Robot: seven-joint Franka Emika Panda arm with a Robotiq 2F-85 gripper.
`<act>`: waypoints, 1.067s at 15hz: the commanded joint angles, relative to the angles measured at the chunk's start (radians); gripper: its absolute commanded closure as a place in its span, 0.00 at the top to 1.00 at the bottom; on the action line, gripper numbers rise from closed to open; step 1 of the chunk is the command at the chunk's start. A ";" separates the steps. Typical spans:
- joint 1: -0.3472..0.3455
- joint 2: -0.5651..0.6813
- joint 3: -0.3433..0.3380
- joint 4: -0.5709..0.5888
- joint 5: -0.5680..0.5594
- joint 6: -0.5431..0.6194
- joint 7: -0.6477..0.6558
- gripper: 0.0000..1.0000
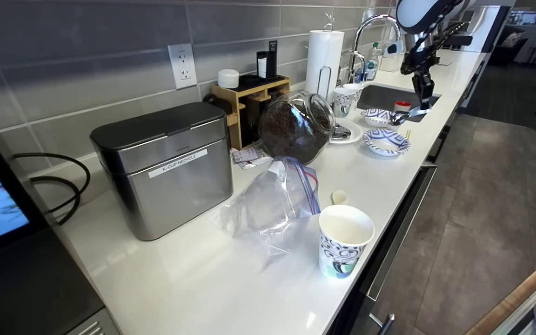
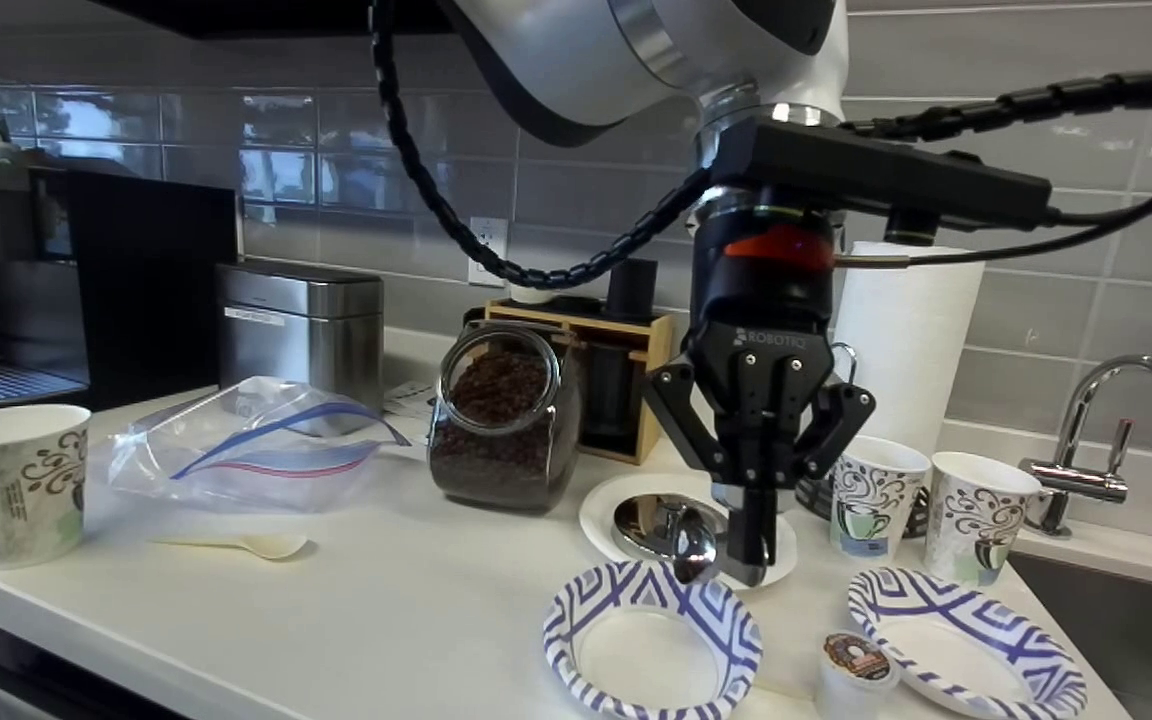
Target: Use the spoon to put some of the contents of the jar in the plate
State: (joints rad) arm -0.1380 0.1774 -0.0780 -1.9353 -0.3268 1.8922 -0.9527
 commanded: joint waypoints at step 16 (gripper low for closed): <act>0.044 -0.151 -0.001 -0.242 -0.216 0.208 0.317 0.01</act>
State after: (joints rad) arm -0.0996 0.0627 -0.0775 -2.1299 -0.5072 2.0577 -0.6763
